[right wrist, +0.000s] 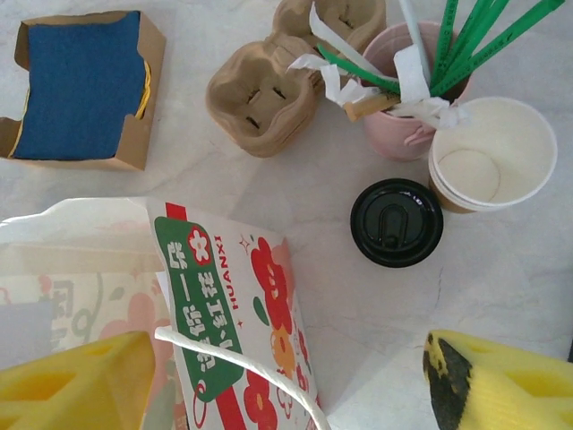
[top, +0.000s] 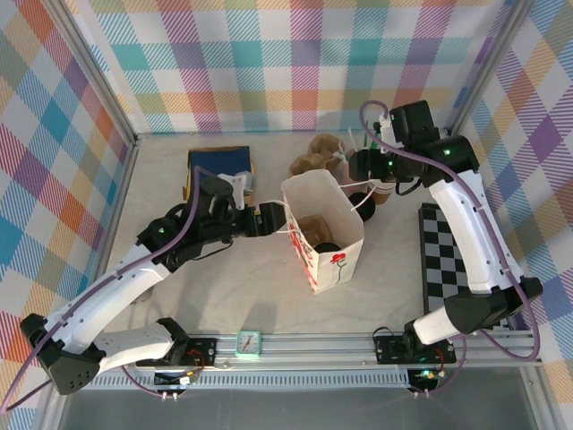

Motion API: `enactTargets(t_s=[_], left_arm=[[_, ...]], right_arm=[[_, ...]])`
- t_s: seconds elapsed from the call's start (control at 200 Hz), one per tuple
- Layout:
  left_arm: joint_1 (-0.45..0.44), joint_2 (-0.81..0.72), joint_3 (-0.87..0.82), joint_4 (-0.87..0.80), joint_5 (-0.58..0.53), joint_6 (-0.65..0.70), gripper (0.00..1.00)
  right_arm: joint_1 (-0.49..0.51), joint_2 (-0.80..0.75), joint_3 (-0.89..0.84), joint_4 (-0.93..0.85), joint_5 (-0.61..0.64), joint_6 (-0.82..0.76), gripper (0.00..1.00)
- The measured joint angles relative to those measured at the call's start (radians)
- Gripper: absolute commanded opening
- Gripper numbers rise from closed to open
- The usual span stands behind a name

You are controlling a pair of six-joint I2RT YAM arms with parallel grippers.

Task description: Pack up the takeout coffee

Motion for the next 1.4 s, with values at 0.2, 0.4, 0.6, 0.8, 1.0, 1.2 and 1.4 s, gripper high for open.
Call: enactTargets(t_s=[0.2,0.4,0.6,0.8,1.0,1.2,1.4], left_arm=[[-0.003,0.042,0.002,0.015,0.003,-0.016,0.08],[0.014,0.060,0.090,-0.047,-0.026,0.007,0.00],[0.100,0.098,0.207,-0.086,-0.009,0.051,0.00],[0.183,0.156,0.218,-0.097,0.048,0.077,0.00],[0.234,0.209,0.221,-0.113,0.106,0.102,0.30],[0.237,0.203,0.253,-0.137,0.108,0.114,0.54],[0.240,0.164,0.258,-0.169,0.085,0.127,0.57]], right_arm=[[0.000,-0.030,-0.016,0.005,0.008,0.000,0.76],[0.000,-0.053,-0.016,0.010,0.016,0.000,0.74],[0.000,-0.052,-0.018,0.015,0.016,0.000,0.73],[0.000,-0.050,-0.023,0.015,0.016,0.000,0.73],[0.000,-0.042,-0.023,0.016,0.016,0.000,0.76],[0.000,-0.042,-0.025,0.016,0.018,0.000,0.81],[0.000,-0.039,-0.053,0.019,0.008,0.000,0.79]])
